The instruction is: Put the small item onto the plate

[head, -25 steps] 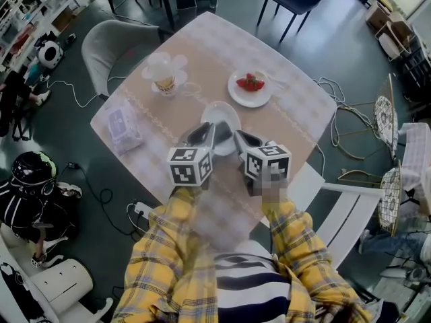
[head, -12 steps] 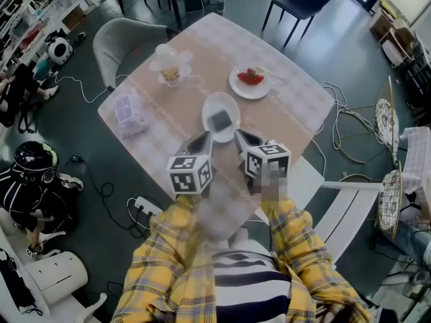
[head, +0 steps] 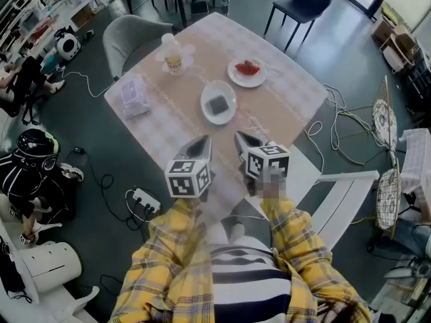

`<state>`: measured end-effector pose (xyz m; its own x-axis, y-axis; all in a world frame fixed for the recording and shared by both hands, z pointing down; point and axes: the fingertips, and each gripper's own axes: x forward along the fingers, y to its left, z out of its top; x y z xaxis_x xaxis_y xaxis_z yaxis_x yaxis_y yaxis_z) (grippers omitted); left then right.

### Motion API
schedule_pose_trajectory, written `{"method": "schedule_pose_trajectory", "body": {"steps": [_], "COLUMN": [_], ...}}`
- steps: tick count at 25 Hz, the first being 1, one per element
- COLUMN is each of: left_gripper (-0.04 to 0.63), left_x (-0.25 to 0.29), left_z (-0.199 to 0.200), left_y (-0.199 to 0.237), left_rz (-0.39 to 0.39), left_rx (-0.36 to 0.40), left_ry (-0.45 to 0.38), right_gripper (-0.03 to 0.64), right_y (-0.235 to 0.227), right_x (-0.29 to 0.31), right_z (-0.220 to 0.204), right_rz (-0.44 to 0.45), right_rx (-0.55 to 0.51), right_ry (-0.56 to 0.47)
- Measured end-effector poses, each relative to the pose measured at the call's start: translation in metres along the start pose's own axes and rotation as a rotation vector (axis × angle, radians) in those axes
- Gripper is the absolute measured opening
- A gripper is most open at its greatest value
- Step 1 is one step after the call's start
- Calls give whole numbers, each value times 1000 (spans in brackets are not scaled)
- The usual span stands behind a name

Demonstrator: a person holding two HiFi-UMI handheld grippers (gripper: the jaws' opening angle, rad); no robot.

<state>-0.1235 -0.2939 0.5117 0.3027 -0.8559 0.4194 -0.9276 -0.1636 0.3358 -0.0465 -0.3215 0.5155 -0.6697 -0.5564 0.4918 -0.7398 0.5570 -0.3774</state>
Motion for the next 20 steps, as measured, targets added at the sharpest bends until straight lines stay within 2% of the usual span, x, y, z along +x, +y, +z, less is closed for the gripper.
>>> {"method": "schedule_pose_trajectory", "body": {"steps": [12,20], "left_gripper": [2,2], "left_x": [-51,-80], "left_z": [-32,-50], "left_y": [-23,-43], "left_rz": [24,28], "left_rx": [-27,-50], "left_ry": [-16,-35], "right_gripper": [-2,-2], "right_y": [29,35], "right_x": [-43,-80], "right_z": [-41,-64], "right_rz": [22,12], "right_rx": [-54,-51], "right_ry": [6,-5]}}
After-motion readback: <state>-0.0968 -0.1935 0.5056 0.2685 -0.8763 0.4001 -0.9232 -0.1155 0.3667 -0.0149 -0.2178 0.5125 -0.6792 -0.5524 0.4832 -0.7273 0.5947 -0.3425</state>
